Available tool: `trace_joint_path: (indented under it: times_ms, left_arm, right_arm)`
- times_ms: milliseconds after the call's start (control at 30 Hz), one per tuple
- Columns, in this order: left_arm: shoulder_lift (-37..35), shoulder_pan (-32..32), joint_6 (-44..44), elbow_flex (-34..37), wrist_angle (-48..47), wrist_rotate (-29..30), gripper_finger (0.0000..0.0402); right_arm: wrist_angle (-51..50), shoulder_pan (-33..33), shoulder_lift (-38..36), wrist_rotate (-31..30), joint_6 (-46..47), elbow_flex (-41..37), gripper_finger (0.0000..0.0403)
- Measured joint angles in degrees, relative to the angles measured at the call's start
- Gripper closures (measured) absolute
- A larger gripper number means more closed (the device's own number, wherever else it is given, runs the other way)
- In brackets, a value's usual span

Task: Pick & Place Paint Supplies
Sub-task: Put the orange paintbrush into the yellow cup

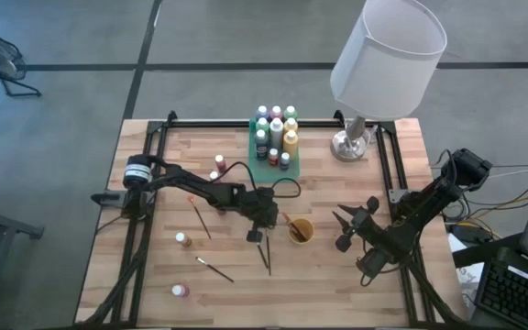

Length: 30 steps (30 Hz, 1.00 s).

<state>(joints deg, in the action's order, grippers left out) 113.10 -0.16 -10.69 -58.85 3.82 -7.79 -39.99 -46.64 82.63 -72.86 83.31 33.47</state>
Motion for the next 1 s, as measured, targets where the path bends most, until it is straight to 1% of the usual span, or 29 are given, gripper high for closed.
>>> trace_joint_path:
  times_ms: [100, 500, 600, 700, 767, 933, 1000]
  left_arm:
    - [0.0, 0.0, -0.2, 0.0, -0.2, 0.0, 0.0397]
    - [-1.0, 0.0, -0.5, 0.0, -0.4, 0.2, 0.0399]
    - [-3.0, 0.0, -0.1, 0.1, -1.9, 0.7, 0.04]
    - [-6.1, 0.2, 0.1, 0.4, -5.8, 1.6, 0.04]
    - [-8.0, 0.2, 0.1, 0.5, -7.6, 2.3, 0.04]
    - [-13.1, 0.1, 0.1, 0.4, -9.7, 6.7, 0.0401]
    - [-14.5, 0.1, 0.1, 0.4, -10.5, 6.9, 0.0401]
  right_arm:
    - [0.0, 0.0, 0.0, 0.0, 0.0, 0.0, 0.0268]
    - [0.0, 0.0, 0.0, 0.0, 0.0, 0.0, 0.0245]
    - [0.0, 0.0, 0.0, 0.1, 0.0, 0.0, 0.0241]
    - [0.0, 0.0, 0.0, 0.8, 0.0, -0.1, 0.0241]
    - [0.1, 0.0, 0.0, 1.1, 0.0, -0.1, 0.0246]
    - [0.3, 0.0, 0.0, 1.1, 0.0, -0.2, 0.0264]
    - [0.3, 0.0, 0.0, 1.1, 0.0, -0.2, 0.0271]
